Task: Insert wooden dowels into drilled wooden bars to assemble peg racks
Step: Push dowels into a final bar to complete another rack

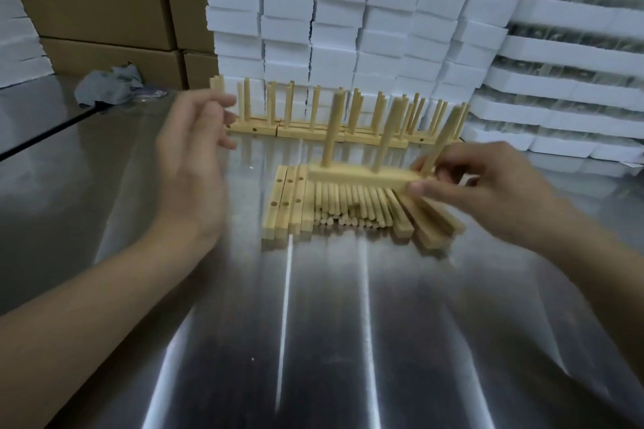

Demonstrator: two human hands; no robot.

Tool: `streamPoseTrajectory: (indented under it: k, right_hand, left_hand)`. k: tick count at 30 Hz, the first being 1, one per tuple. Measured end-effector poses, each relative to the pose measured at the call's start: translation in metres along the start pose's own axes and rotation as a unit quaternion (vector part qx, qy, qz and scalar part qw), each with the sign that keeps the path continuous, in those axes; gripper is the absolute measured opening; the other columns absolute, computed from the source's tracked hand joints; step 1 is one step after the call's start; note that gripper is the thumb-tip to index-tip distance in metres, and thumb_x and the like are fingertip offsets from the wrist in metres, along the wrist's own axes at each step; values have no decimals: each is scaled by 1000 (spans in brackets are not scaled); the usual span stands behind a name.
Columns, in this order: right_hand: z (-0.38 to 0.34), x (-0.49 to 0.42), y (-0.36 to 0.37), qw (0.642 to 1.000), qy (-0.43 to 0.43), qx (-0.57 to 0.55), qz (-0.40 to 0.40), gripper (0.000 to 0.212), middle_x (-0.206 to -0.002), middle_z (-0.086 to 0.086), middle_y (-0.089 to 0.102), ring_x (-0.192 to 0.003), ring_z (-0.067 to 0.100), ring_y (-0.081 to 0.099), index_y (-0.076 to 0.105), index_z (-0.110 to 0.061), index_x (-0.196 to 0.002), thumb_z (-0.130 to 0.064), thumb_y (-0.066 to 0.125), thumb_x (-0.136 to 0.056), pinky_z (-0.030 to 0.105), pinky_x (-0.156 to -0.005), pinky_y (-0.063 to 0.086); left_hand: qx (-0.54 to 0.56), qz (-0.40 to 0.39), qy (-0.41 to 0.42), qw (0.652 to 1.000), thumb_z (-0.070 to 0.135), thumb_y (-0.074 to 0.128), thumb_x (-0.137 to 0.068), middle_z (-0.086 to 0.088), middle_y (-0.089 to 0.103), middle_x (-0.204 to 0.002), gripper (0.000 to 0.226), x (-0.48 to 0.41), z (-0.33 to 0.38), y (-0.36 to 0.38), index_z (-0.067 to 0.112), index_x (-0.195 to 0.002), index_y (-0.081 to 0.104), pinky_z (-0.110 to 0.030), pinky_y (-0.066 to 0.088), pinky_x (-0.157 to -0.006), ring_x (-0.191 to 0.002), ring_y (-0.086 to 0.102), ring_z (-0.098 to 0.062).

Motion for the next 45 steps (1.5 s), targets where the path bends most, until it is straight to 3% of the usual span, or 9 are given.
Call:
streamPoseTrajectory:
  k: [4,13,16,23,30,34,36,41,45]
  right_hand:
    - [58,-28,-44,994,65,34,79,11,-69,2,59,-57,10,47,78,-41,-100,-47,78,-90,32,-58,39]
    - [225,-41,-40,950,295,78,64,15,-78,4,73,-71,23,62,80,-16,-109,-27,73,-100,31,-70,45]
    - [243,-60,-42,942,317,68,83,16,-79,5,72,-73,25,64,80,-17,-105,-30,77,-96,31,-72,44]
    - [258,-96,-39,935,325,84,115,13,-89,14,77,-85,38,73,74,-20,-105,-24,79,-94,38,-77,57]
    - [266,-125,-30,934,331,74,112,17,-111,15,74,-104,36,69,76,-20,-105,-28,82,-90,41,-95,55]
    - [263,-128,-21,924,353,58,133,47,-97,5,71,-91,26,64,68,-20,-129,-37,83,-88,36,-85,48]
    - [262,-122,-19,911,378,68,149,68,-112,9,71,-107,33,64,56,-15,-144,-41,83,-88,40,-92,50]
    - [217,-102,-14,921,368,41,123,31,-101,21,72,-90,31,65,68,-4,-101,-30,80,-91,38,-73,49]
    - [137,-73,8,957,286,27,-45,62,-79,2,74,-66,16,65,74,-17,-90,-79,62,-88,30,-61,48]
  left_hand:
    - [-96,-51,-69,992,25,46,-112,-13,65,-115,25,-4,-31,-5,24,-107,70,-31,43,-79,-91,59,-15]
    - [-108,-60,-75,989,20,54,-109,6,63,-107,22,-8,-47,0,25,-101,74,-21,43,-69,-80,64,-17]
    - [-119,-75,-64,988,18,54,-109,1,63,-108,23,-9,-49,3,22,-101,75,-10,42,-65,-76,64,-16]
    - [-100,-98,-76,987,22,53,-111,1,63,-92,32,-14,-64,2,34,-94,77,-40,45,-77,-77,63,-14]
    - [-129,-134,-66,980,23,59,-107,14,64,-91,23,-12,-63,9,31,-94,77,-37,49,-77,-76,65,-13]
    - [-195,-173,-61,963,29,67,-98,19,66,-93,10,-12,-64,13,33,-95,75,-36,53,-75,-82,65,-8]
    - [-240,-188,-65,950,34,69,-96,16,67,-84,5,-13,-68,14,37,-97,73,-31,47,-66,-76,62,-6]
    - [-293,-241,-76,922,45,69,-96,13,68,-76,9,-11,-80,13,50,-100,62,-31,45,-62,-70,64,-5]
    - [-255,-241,-92,932,48,69,-96,13,69,-78,11,-12,-86,10,52,-104,62,-35,49,-68,-69,63,-7]
Point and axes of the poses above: each hand's wrist, its own x-axis away from the middle knuckle, its own y-axis out of the palm, z = x × y, the point moved 3 cm from there along -x, towards the middle knuckle
